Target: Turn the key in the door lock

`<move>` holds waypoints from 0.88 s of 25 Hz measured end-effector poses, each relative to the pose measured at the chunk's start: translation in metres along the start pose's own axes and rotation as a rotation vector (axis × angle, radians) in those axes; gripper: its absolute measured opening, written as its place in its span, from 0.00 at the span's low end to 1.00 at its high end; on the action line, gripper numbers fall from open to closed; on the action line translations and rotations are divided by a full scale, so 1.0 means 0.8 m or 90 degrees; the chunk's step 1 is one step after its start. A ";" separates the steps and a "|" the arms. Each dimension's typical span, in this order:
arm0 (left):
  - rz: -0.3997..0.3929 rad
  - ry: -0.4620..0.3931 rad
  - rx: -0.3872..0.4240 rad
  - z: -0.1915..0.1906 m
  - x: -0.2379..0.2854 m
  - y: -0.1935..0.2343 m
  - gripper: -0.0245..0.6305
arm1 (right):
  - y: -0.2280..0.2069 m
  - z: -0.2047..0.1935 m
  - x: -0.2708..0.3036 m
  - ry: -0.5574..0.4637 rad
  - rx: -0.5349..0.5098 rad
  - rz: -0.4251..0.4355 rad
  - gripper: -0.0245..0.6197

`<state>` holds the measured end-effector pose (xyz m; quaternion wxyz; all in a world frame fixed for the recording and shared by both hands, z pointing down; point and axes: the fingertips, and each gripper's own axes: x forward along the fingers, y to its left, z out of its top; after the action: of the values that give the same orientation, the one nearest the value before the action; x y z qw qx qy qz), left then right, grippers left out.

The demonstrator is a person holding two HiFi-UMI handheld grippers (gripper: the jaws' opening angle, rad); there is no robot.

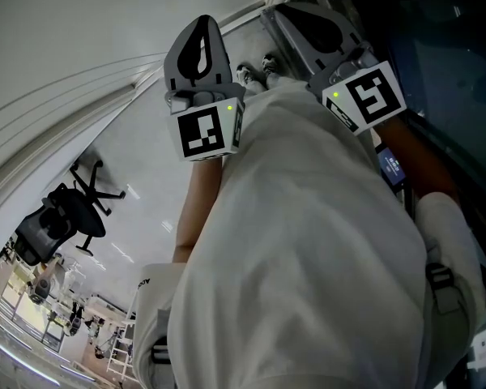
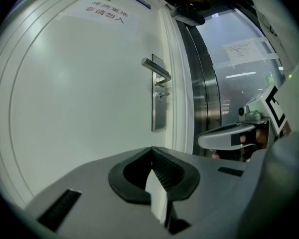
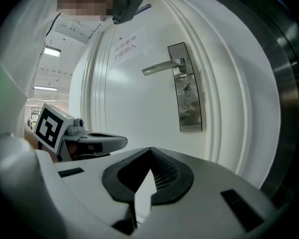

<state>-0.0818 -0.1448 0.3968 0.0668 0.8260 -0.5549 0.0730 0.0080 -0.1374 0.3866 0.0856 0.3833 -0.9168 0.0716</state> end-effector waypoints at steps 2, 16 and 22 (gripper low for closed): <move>0.003 0.001 0.000 0.000 -0.001 0.003 0.05 | 0.000 -0.002 -0.002 0.004 -0.003 -0.002 0.05; 0.017 0.002 0.001 0.003 -0.007 0.009 0.05 | -0.004 -0.003 -0.009 0.013 -0.003 -0.008 0.05; 0.021 0.004 0.006 0.006 -0.007 0.008 0.05 | -0.006 -0.004 -0.012 0.015 -0.005 -0.010 0.05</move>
<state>-0.0895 -0.1434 0.3914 0.0635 0.8167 -0.5681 0.0788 0.0186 -0.1333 0.3879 0.0989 0.3895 -0.9129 0.0717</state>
